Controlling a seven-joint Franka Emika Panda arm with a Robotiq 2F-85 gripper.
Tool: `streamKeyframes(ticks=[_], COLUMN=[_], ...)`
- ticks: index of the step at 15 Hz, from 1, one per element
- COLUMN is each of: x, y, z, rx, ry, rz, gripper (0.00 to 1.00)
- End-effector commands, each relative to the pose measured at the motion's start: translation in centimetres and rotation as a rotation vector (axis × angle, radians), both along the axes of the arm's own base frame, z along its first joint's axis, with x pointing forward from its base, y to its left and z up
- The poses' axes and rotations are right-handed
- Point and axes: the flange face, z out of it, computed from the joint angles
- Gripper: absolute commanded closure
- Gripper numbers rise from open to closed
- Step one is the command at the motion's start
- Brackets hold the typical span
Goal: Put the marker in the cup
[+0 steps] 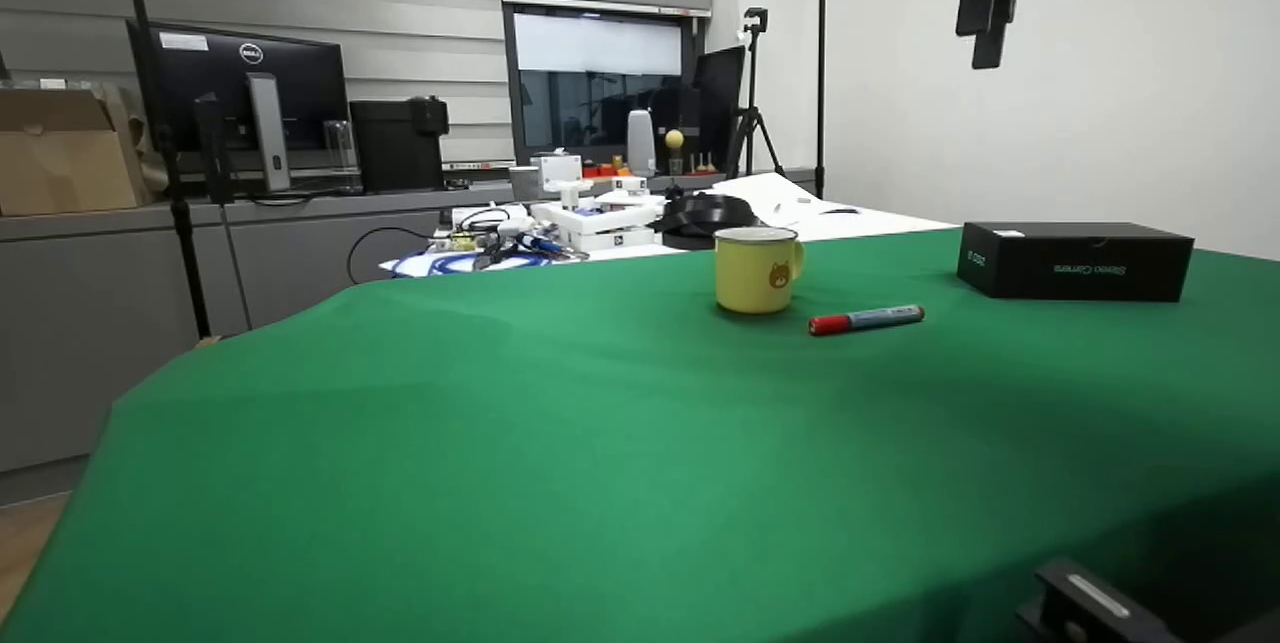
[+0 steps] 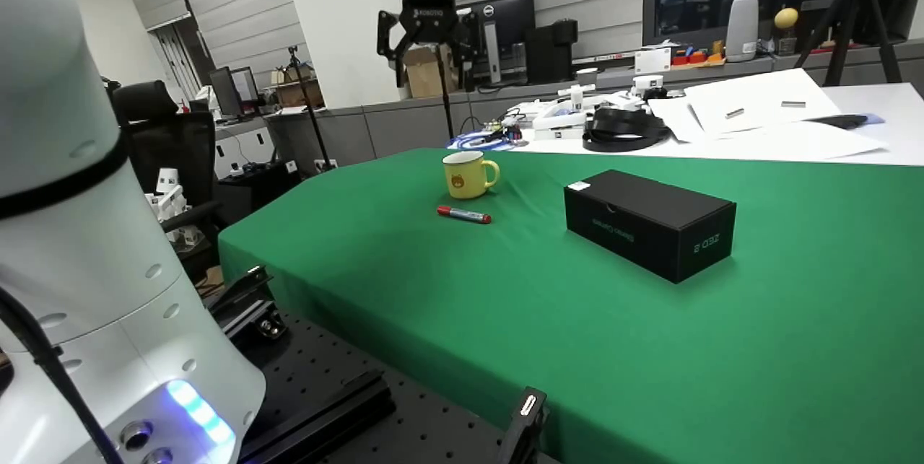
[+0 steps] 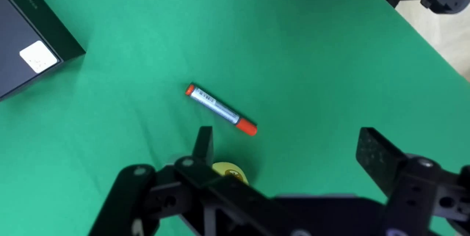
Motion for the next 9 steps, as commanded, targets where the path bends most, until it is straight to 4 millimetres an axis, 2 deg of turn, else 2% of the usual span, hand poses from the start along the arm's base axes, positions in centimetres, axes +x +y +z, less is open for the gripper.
streamKeyframes(ticks=[1, 9], x=[2.6, 4.8], y=[1.3, 3.8], z=[-0.5, -1.1], rx=[-0.044, -0.025], ry=[0.028, 0.030], rz=[0.194, 0.657], gripper=[0.00, 0.00])
